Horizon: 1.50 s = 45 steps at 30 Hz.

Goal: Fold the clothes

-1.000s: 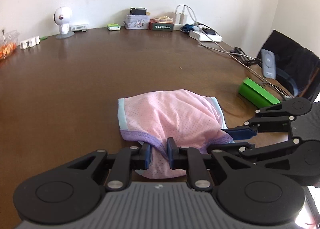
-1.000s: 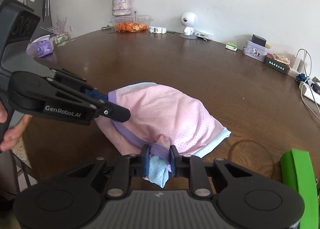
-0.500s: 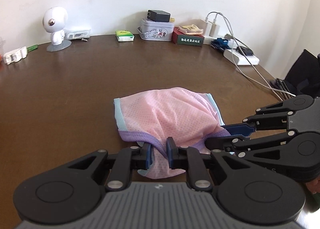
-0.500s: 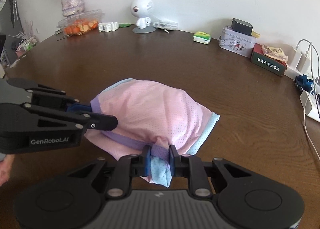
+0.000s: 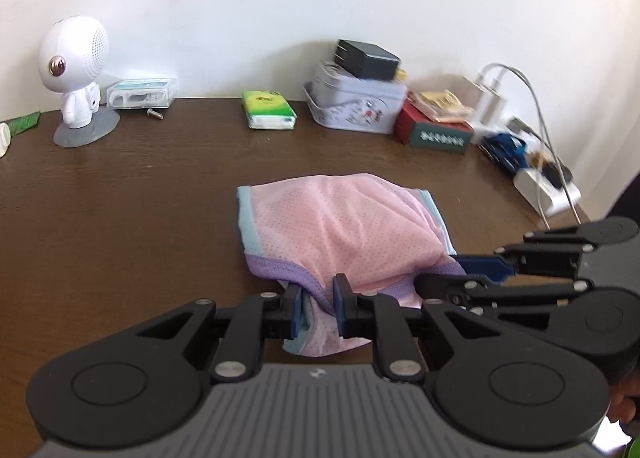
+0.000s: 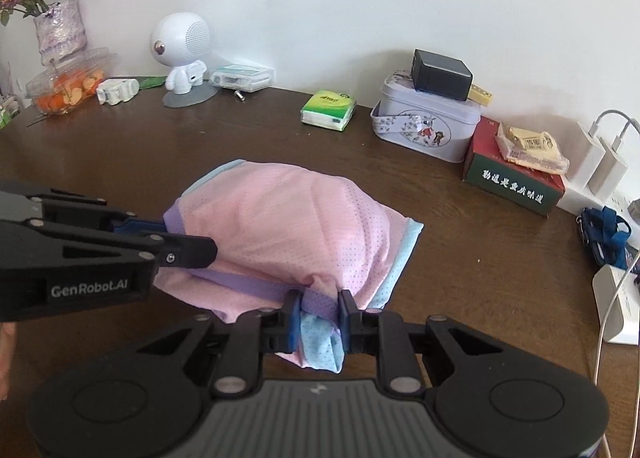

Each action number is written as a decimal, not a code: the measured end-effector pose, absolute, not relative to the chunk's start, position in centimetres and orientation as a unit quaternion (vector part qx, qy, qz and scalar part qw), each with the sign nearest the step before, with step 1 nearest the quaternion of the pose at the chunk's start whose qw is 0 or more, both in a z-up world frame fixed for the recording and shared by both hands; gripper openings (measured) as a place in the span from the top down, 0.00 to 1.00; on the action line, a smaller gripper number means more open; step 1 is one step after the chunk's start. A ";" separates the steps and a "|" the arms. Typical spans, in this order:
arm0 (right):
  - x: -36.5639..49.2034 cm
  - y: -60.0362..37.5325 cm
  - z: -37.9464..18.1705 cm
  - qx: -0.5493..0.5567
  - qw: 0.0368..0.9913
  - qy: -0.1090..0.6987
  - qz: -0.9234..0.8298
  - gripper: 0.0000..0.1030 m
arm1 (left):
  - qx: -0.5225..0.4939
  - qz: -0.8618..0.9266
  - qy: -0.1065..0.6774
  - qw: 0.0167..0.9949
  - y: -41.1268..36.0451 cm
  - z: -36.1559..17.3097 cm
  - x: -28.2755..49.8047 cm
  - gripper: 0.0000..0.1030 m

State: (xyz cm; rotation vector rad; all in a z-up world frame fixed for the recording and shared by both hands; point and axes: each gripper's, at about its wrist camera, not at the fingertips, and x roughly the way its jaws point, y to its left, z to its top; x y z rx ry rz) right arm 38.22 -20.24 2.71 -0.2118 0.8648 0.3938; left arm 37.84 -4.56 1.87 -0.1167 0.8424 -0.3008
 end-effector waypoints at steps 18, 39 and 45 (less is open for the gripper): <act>39.0 -22.4 3.3 -0.019 0.896 0.411 0.168 0.82 | -0.083 -0.142 0.385 0.908 -3.6 2.6 36.4 0.74; 10.5 -23.4 10.1 0.007 0.935 0.305 0.178 0.34 | -0.054 -0.068 0.343 0.935 -0.9 9.0 8.9 0.10; 2.9 -22.8 5.9 0.027 0.929 0.330 0.163 0.13 | -0.069 -0.034 0.367 0.927 0.2 4.3 2.4 0.00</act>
